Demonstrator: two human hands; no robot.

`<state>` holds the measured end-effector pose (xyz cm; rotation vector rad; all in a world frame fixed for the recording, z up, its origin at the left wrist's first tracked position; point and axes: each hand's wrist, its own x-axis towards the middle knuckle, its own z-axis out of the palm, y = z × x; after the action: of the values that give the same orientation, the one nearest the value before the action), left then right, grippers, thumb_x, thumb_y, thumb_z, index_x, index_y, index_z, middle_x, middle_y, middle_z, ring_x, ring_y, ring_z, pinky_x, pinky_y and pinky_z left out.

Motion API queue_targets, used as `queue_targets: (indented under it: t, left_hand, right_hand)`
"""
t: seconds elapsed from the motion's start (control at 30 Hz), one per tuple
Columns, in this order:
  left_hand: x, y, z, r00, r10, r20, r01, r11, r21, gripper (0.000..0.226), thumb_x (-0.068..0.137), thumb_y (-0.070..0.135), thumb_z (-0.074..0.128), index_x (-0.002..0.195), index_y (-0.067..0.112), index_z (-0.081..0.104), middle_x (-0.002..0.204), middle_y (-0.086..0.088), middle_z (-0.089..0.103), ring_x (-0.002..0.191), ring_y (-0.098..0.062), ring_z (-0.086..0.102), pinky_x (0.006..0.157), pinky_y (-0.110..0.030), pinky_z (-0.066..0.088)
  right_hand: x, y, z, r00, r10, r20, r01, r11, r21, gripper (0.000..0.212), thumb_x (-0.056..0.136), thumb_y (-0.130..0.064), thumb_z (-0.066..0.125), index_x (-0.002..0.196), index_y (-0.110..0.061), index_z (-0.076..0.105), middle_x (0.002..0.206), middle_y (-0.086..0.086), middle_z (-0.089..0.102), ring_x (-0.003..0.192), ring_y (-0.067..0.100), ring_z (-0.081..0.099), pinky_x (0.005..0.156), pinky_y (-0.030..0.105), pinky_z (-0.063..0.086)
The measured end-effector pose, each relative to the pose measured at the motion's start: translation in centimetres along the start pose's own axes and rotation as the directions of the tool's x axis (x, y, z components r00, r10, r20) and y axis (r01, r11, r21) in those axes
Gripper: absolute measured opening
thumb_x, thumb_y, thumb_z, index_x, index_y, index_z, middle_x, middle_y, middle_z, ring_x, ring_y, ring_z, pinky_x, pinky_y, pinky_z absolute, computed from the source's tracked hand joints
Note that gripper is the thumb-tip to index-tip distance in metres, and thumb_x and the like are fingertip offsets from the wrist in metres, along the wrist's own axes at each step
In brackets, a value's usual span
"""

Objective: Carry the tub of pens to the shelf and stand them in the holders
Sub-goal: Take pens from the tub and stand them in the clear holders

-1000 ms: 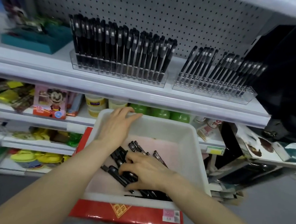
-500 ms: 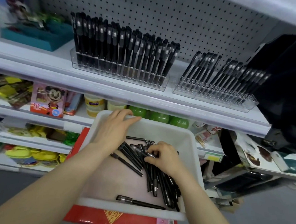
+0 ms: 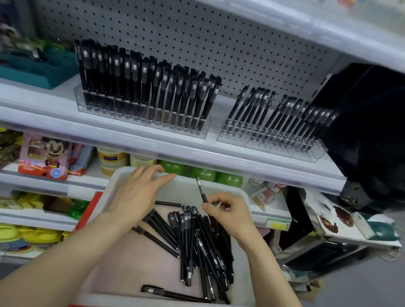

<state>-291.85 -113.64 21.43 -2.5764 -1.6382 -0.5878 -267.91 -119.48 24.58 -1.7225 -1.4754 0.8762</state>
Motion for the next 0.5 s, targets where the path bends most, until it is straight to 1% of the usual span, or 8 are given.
queue_targets:
  t: [0.07, 0.1, 0.2, 0.27, 0.37, 0.43, 0.5]
  left_hand:
    - [0.1, 0.2, -0.4, 1.0, 0.004, 0.003, -0.004, 1.0, 0.023, 0.074, 0.078, 0.004, 0.075, 0.14, 0.034, 0.049, 0.138, -0.004, 0.051, 0.128, -0.025, 0.047, 0.096, -0.04, 0.051]
    - [0.2, 0.3, -0.8, 1.0, 0.012, 0.004, -0.013, 0.999, 0.033, 0.072, 0.076, 0.005, 0.077, 0.138, 0.033, 0.052, 0.136, -0.004, 0.053, 0.125, -0.025, 0.05, 0.093, -0.039, 0.053]
    - [0.9, 1.3, -2.0, 0.996, 0.082, -0.019, -0.081, 0.996, 0.039, 0.064, 0.069, 0.002, 0.081, 0.126, 0.025, 0.064, 0.126, -0.005, 0.061, 0.114, -0.024, 0.059, 0.081, -0.036, 0.057]
    - [1.8, 2.2, -3.1, 0.99, 0.128, -0.055, -0.128, 0.992, 0.014, 0.061, 0.066, 0.002, 0.083, 0.121, 0.022, 0.067, 0.121, -0.005, 0.064, 0.108, -0.023, 0.063, 0.079, -0.035, 0.058]
    - [4.4, 4.0, -4.7, 0.977, 0.186, -0.101, -0.19, 0.981, -0.034, 0.06, 0.073, 0.0, 0.077, 0.128, 0.019, 0.062, 0.125, -0.004, 0.061, 0.112, -0.022, 0.059, 0.085, -0.036, 0.057]
    - [6.4, 5.4, -5.7, 0.972, 0.2, -0.126, -0.208, 0.977, -0.049, 0.066, 0.076, -0.004, 0.072, 0.136, 0.017, 0.054, 0.132, -0.005, 0.055, 0.117, -0.023, 0.055, 0.089, -0.038, 0.056]
    - [8.5, 6.6, -6.5, 0.968, 0.201, -0.154, -0.208, 0.977, -0.036, 0.077, 0.075, -0.009, 0.069, 0.143, 0.017, 0.045, 0.14, -0.006, 0.048, 0.122, -0.023, 0.051, 0.093, -0.037, 0.053]
  right_hand:
    - [-0.1, -0.7, -1.0, 1.0, -0.022, -0.015, 0.024, 0.993, 0.114, 0.007, 0.081, -0.02, 0.078, 0.085, -0.016, 0.074, 0.077, -0.002, 0.065, 0.061, 0.009, 0.049, 0.062, 0.022, 0.044]
    - [-0.2, -1.2, -1.5, 0.999, -0.032, -0.019, 0.035, 0.985, 0.17, 0.007, 0.082, -0.018, 0.078, 0.085, -0.014, 0.074, 0.075, -0.002, 0.064, 0.061, 0.01, 0.05, 0.061, 0.022, 0.044]
    - [0.2, -2.9, -3.6, 0.995, -0.078, -0.055, 0.09, 0.96, 0.265, 0.008, 0.084, -0.015, 0.077, 0.09, -0.013, 0.072, 0.077, 0.0, 0.067, 0.064, 0.008, 0.055, 0.06, 0.021, 0.047]
    - [0.7, -4.4, -5.2, 0.985, -0.137, -0.101, 0.16, 0.944, 0.289, 0.01, 0.086, -0.012, 0.074, 0.095, -0.015, 0.07, 0.081, 0.005, 0.069, 0.067, 0.01, 0.06, 0.06, 0.022, 0.05]
    - [2.2, -7.0, -8.1, 0.962, -0.181, -0.207, 0.236, 0.93, 0.282, 0.017, 0.089, -0.01, 0.068, 0.102, -0.019, 0.065, 0.085, 0.005, 0.07, 0.071, 0.012, 0.063, 0.063, 0.021, 0.053]
    - [3.6, -8.7, -9.7, 0.929, -0.231, -0.288, 0.297, 0.931, 0.212, 0.011, 0.092, -0.013, 0.065, 0.101, -0.018, 0.064, 0.087, 0.005, 0.071, 0.076, 0.014, 0.068, 0.066, 0.022, 0.056]
    - [5.2, -10.1, -11.0, 0.884, -0.276, -0.378, 0.351, 0.925, 0.147, 0.004, 0.094, -0.015, 0.062, 0.098, -0.015, 0.065, 0.085, 0.007, 0.073, 0.078, 0.017, 0.071, 0.068, 0.027, 0.059]
